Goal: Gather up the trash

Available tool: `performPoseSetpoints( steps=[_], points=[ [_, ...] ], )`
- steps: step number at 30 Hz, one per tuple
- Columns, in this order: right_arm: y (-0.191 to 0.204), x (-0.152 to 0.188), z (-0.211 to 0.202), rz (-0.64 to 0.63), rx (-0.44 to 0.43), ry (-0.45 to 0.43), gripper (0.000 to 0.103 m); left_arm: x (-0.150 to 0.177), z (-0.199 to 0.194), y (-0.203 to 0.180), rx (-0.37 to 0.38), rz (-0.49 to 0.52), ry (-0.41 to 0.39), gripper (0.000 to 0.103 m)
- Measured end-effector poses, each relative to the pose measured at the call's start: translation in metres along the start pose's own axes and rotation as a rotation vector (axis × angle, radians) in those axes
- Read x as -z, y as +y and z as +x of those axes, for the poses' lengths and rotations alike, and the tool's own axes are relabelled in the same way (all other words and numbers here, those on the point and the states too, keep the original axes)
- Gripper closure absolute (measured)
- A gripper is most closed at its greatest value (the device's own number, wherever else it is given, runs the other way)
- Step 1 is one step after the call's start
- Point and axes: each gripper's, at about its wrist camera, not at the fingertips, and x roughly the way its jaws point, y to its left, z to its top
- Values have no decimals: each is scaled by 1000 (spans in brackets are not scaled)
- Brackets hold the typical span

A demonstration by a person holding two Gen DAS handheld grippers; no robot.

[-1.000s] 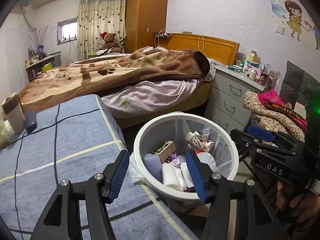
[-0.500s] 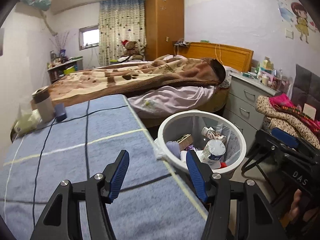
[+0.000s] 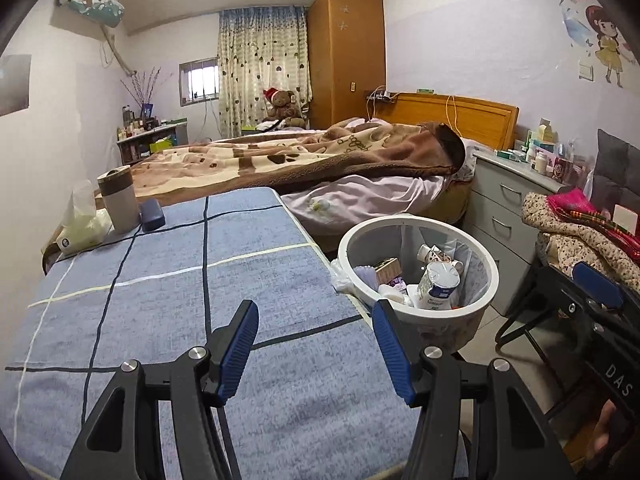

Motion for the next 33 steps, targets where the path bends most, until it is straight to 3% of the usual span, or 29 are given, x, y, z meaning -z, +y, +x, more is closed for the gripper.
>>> performPoseSetpoints(
  steps=[33],
  points=[
    [4, 2, -6, 15, 5, -7, 40, 3, -16, 4, -12, 5, -22, 44]
  ],
)
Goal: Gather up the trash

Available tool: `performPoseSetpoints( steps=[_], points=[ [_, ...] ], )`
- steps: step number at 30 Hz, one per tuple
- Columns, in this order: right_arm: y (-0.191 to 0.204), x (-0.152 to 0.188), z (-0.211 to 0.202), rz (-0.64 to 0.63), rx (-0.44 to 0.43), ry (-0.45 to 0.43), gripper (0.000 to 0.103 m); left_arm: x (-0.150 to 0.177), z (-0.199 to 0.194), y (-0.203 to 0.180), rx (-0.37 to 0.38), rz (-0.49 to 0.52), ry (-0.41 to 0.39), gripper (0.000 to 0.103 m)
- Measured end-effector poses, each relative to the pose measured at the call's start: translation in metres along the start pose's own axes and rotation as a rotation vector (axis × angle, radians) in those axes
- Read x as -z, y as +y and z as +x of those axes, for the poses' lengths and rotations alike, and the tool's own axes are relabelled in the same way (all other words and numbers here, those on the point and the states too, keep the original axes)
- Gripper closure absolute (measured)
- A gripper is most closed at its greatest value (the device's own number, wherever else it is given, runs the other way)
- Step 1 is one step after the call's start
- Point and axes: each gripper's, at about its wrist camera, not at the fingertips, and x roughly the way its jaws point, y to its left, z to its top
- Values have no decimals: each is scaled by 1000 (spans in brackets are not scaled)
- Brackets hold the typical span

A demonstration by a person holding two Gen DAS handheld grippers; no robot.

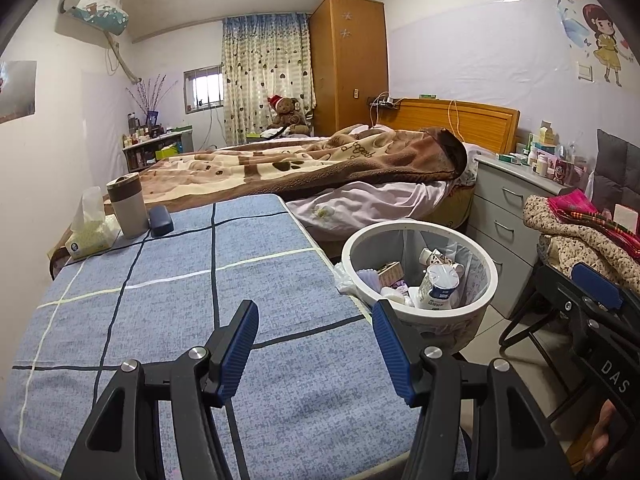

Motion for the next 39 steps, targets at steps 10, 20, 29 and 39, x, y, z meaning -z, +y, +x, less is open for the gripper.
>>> performPoseSetpoints(
  steps=[10, 20, 29, 39],
  points=[
    [0, -1, -1, 0, -5, -5, 40, 0, -1, 2, 0, 0, 0, 44],
    [1, 0, -2, -1, -5, -1, 40, 0, -1, 3, -1, 1, 0, 44],
    [1, 0, -2, -1, -5, -1, 40, 0, -1, 3, -1, 1, -1, 44],
    [1, 0, -1, -1, -5, -2, 40, 0, -1, 3, 0, 2, 0, 44]
  ],
)
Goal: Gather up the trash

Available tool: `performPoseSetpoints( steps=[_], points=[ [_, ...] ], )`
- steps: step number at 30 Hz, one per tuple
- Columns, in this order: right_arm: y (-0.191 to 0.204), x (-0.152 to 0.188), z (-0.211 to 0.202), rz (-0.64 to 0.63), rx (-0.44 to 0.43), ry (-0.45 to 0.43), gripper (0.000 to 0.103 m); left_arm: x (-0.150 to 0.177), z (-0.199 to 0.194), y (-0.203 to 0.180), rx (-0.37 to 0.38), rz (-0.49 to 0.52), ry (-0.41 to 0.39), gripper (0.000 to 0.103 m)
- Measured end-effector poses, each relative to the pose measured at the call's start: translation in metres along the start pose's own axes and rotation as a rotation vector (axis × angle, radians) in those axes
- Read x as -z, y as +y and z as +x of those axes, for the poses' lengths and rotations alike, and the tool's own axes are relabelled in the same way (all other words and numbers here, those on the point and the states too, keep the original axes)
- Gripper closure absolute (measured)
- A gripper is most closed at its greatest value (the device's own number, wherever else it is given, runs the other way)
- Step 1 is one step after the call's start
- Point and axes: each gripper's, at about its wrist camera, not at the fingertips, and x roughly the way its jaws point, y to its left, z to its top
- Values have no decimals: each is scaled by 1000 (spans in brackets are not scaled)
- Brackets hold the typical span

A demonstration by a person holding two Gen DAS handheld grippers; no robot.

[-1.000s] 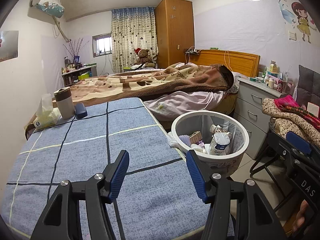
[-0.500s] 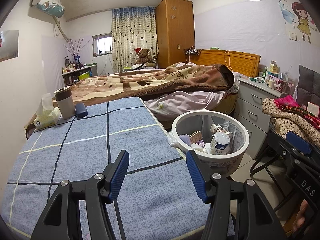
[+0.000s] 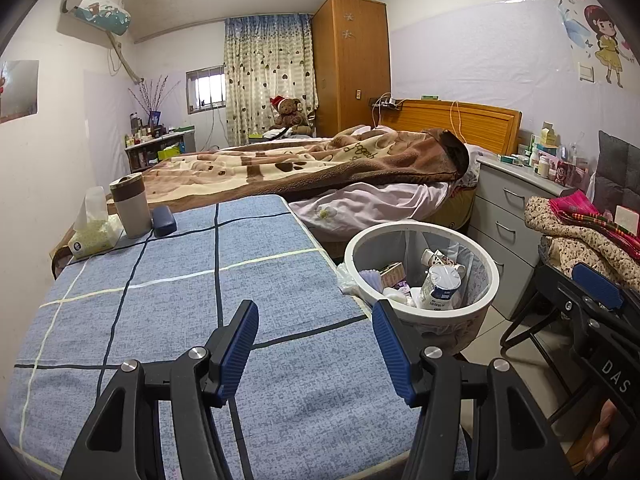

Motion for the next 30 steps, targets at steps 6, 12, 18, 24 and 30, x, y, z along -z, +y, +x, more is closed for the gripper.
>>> performPoseSetpoints(
  steps=[6, 12, 18, 24, 30],
  points=[
    [2, 0, -1, 0, -1, 1, 40, 0, 0, 0, 2, 1, 0, 44],
    [3, 0, -1, -1, -1, 0, 40, 0, 0, 1, 1, 0, 0, 44],
    [3, 0, -1, -2, -2, 0, 40, 0, 0, 2, -1, -2, 1, 44],
    [3, 0, -1, -1, -1, 1, 40, 0, 0, 3, 0, -2, 2, 44],
    [4, 0, -1, -1, -2, 0, 40, 0, 0, 4, -2, -1, 1, 44]
  ],
)
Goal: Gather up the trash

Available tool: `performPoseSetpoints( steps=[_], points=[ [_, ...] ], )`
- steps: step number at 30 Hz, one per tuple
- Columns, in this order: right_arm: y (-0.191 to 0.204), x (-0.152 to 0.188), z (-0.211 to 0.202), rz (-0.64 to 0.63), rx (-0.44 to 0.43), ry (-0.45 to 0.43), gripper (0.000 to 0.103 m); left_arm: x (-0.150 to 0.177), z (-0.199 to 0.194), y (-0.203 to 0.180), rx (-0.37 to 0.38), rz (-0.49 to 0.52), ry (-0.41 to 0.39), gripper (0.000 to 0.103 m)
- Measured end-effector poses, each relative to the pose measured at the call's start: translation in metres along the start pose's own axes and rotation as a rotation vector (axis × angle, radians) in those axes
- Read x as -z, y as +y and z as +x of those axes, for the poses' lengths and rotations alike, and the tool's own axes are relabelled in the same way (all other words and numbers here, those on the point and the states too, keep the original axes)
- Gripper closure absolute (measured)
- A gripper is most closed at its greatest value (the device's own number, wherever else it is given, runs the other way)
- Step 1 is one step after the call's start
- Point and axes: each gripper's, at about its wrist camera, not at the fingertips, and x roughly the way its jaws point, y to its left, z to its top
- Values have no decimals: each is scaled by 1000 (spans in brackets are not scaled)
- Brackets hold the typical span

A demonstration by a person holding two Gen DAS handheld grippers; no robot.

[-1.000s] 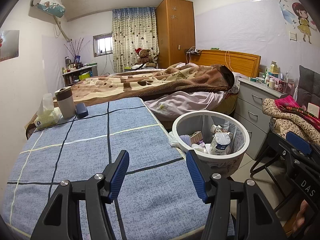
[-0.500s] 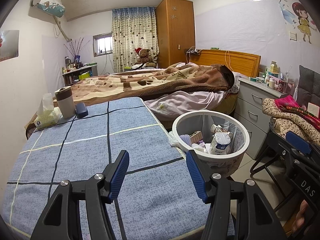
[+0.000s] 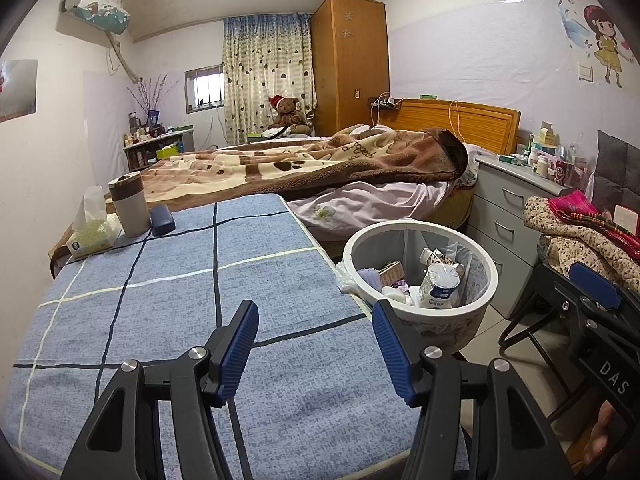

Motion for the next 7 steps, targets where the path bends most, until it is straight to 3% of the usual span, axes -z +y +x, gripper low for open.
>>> performPoseSetpoints(
  steps=[7],
  points=[
    [0, 0, 0, 0, 1, 0, 40, 0, 0, -1, -3, -1, 2, 44]
  ],
)
